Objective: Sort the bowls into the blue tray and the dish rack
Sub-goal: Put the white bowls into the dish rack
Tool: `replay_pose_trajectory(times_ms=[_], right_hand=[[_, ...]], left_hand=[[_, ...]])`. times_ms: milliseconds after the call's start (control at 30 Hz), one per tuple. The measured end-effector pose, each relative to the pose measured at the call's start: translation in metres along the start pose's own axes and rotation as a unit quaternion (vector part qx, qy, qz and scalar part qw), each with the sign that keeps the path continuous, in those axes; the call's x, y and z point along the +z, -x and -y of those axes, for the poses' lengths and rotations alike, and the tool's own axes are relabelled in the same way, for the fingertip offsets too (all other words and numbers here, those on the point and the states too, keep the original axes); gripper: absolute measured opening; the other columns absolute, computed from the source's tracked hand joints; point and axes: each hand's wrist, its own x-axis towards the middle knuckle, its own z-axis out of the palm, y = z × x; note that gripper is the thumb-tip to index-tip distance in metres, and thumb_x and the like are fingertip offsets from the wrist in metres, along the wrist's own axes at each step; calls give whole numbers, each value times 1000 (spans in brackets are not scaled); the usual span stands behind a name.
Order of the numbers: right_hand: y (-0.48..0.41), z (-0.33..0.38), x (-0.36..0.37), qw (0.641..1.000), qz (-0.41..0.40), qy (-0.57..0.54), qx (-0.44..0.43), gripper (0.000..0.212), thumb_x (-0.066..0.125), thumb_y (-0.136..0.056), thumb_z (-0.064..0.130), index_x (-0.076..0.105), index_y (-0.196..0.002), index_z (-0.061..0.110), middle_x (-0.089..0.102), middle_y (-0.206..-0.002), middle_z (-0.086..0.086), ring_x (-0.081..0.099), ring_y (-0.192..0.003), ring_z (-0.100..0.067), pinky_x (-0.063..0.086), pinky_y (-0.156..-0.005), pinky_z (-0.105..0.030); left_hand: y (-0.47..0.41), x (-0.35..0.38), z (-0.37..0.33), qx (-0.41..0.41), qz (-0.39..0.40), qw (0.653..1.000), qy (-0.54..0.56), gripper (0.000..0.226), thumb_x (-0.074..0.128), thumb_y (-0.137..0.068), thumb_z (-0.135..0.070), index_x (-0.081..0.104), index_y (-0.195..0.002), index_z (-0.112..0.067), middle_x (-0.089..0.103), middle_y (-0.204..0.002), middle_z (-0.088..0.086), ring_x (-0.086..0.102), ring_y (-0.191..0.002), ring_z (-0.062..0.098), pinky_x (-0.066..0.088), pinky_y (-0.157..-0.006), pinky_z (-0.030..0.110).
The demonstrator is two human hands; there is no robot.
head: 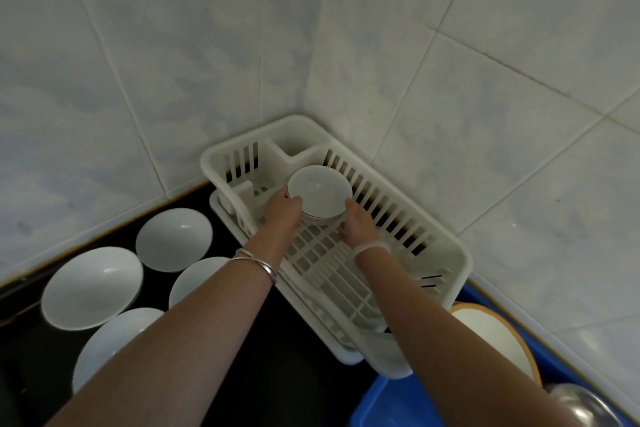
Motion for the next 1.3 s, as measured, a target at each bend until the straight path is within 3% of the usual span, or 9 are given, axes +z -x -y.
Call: replay_pose_trajectory(times_ms=[100, 233, 367, 600, 700, 833, 933, 1100, 1300], right_hand=[[9, 6, -4, 1000, -3, 25, -1, 46, 33, -100, 35, 46, -135, 9, 48, -137, -15, 47, -123, -34, 39, -105, -50], [32, 21, -13, 994, -31, 76, -71, 39, 32, -100, 28, 57, -119, 6, 57, -126, -17, 52, -113, -34, 44, -94, -42], [65, 39, -10, 993, -16, 33, -112, 25, 36, -98, 23, 60, -98, 17, 64, -104, -4, 60, -95, -23, 49, -89, -42], [142, 27, 30, 982, 81, 77, -151, 24, 42, -93, 26, 61, -78, 29, 67, -75, 10, 64, -71, -11, 53, -78, -38], [162, 0, 52, 972, 125, 160, -121, 24, 40, -94, 25, 62, -83, 22, 67, -81, 1, 63, -77, -20, 52, -78, -42], [168, -38, 73, 944, 146, 288, -65, 26, 39, -95, 28, 55, -78, 16, 51, -65, 0, 44, -53, -14, 34, -51, -28], [165, -53, 86, 930, 153, 333, -33, 29, 44, -94, 31, 55, -116, 14, 61, -89, -4, 51, -61, -13, 38, -47, -26], [156, -62, 106, 958, 114, 260, 42, 26, 48, -91, 21, 56, -112, 8, 65, -94, -14, 66, -84, -31, 57, -78, -48], [150, -64, 116, 990, 58, 78, 103, 14, 46, -86, -1, 58, -89, 5, 61, -96, -14, 59, -64, -19, 59, -73, -41]], left_hand=[[8, -3, -3, 18, 10, 1000, -17, 39, 44, -87, -6, 52, -126, -2, 58, -120, 17, 52, -93, 25, 43, -76, 31], [29, -16, -13, 47, 31, 995, -82, 46, 42, -90, -13, 45, -135, -7, 52, -135, 12, 51, -116, 27, 44, -97, 37], [64, -45, -16, 122, 37, 987, -97, 22, 44, -94, -24, 61, -108, -20, 59, -101, -5, 57, -91, 17, 43, -63, 23], [135, -114, 24, 199, -59, 963, -171, 34, 48, -94, -21, 54, -127, -14, 60, -127, 4, 55, -115, 16, 36, -88, 20], [160, -144, 57, 186, -108, 959, -183, 35, 50, -93, -18, 54, -128, -16, 59, -128, 2, 55, -117, 17, 39, -95, 27], [175, -180, 101, 163, -159, 950, -216, 34, 52, -91, -13, 55, -125, -14, 59, -128, 5, 53, -119, 21, 39, -100, 34], [180, -202, 129, 141, -194, 928, -286, 38, 55, -88, -7, 54, -126, -8, 53, -133, 12, 48, -123, 28, 38, -104, 41], [182, -223, 160, 100, -244, 928, -263, 51, 57, -84, 2, 47, -133, -7, 40, -141, 18, 39, -129, 35, 33, -109, 46], [174, -232, 167, 9, -221, 974, -57, 57, 53, -89, -4, 35, -142, -16, 48, -140, 11, 47, -126, 29, 37, -106, 44]])
